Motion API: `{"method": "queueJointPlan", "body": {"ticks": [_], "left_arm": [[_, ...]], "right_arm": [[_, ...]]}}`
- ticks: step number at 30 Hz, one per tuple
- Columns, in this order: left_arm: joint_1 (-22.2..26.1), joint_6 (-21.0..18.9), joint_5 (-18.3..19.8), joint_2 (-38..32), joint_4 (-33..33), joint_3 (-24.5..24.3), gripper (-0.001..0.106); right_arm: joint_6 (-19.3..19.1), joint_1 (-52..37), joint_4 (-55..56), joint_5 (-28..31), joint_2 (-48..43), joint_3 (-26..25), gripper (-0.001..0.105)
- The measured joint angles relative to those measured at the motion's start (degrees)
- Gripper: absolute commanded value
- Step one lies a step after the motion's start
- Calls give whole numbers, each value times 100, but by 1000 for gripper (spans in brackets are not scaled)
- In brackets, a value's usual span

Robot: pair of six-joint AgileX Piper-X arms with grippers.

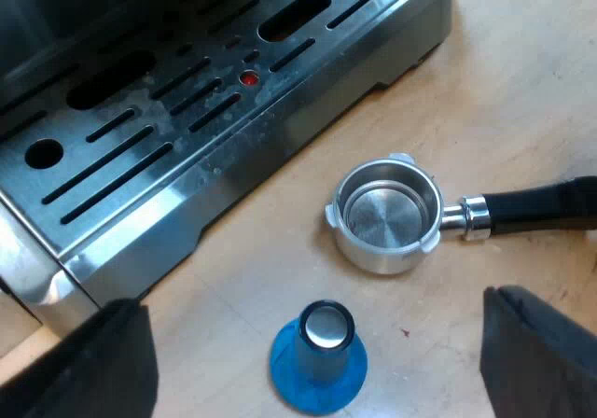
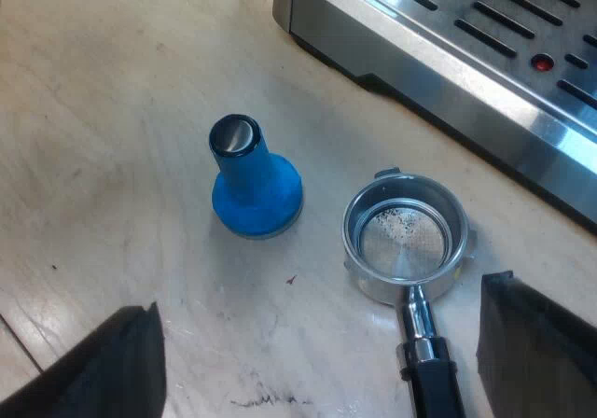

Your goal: Grind coffee beans and then tamp

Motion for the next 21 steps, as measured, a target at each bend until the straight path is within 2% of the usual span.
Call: {"method": "queueJointPlan", "body": {"ticks": [9,21], "left_arm": [[-68,123,0,773,332,-348,73],[-697,123,-173,1709,365,-364,73]], "right_arm": [[0,0,0,0,0,0,70],[0,0,0,0,0,0,70]]}}
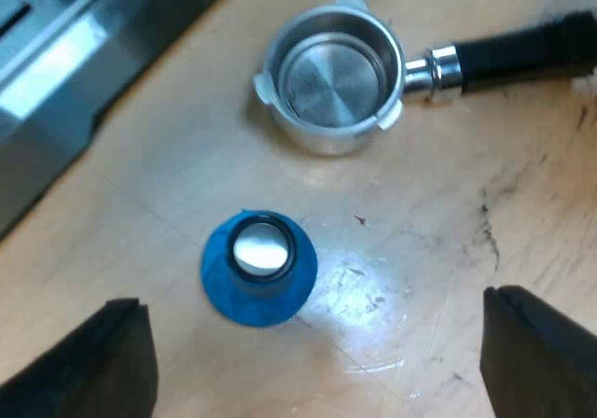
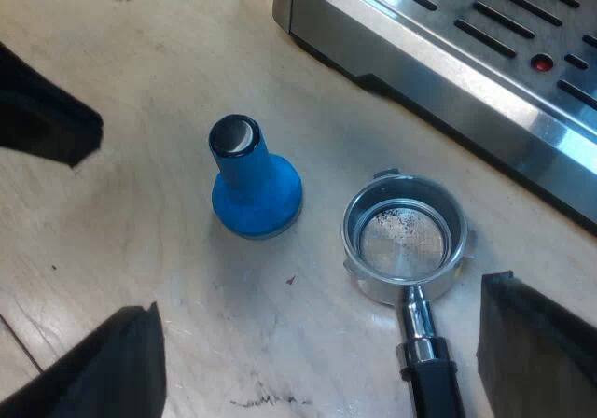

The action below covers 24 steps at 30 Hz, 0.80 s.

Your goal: Grind coffee beans and then tamp

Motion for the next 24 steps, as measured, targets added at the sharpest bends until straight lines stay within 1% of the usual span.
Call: {"method": "queueJointPlan", "body": {"ticks": [14,19,24], "left_arm": [[-41,5,-41,1184,-476,0,73],[-41,5,-41,1552,-514,0,73],[-41,14,-52,1889,-775,0,73]], "right_arm": [[0,0,0,0,0,0,70],[0,0,0,0,0,0,70],[0,0,0,0,0,0,70]]}}
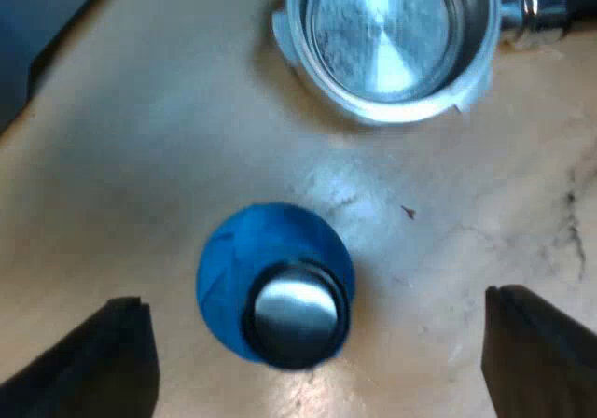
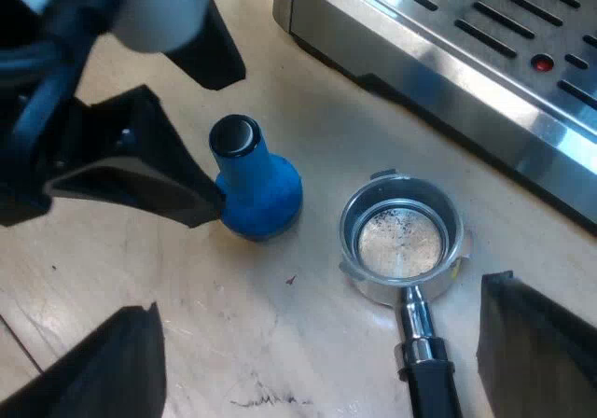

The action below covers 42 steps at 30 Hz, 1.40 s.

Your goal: Grind coffee beans and then tamp

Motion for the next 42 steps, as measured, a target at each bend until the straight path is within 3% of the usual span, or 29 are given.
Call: {"method": "queueJointPlan", "body": {"ticks": [10,27,30,35,37,39,42], "left_arm": [[0,108,-55,678,-289,0,73],[0,118,-75,1213,-650,-7,72],[0,118,-75,1348,-660,-7,64],[0,118,-87,1396,-681,-7,36],[0,118,-85,1396,-681,-23,13],[0,118,-138,1372,-681,-61,1],[0,133,-265,1359,-577,-76,1]], "right_arm": [[0,0,0,0,0,0,70],[0,0,0,0,0,0,70],[0,0,0,0,0,0,70],[0,0,0,0,0,0,70],[0,0,0,0,0,0,70],[0,0,0,0,0,0,70],[0,0,0,0,0,0,70]]}}
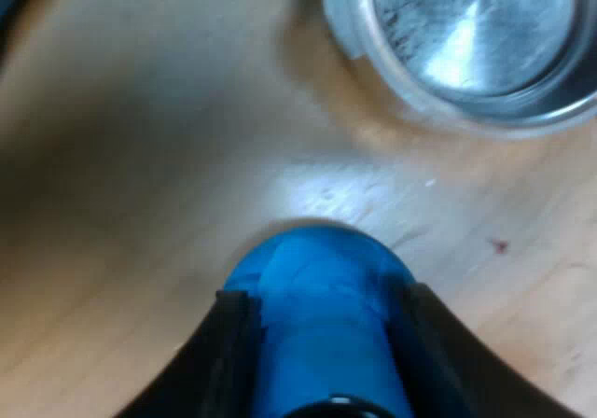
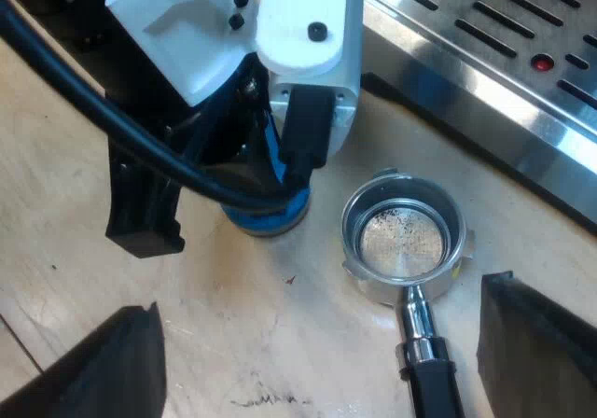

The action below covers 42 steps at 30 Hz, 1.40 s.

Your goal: Grind coffee beans and then tamp

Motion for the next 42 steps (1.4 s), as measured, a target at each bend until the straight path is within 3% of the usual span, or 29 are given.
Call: {"method": "queueJointPlan", "body": {"ticks": [14,20,29,42], "left_arm": [[0,-1,-142,-1433,732,15,1],[0,-118,-137,-2700,1351,15,1],[0,-174,-113,-3487,1839,15,1],[0,-190,77,-3680,1991,15,1]], "right_arm": [[0,0,0,0,0,0,70],[0,0,0,0,0,0,70],[-126,0,13,163,-90,0,70],[-44,0,-300,385,-1195,1141,70]]}}
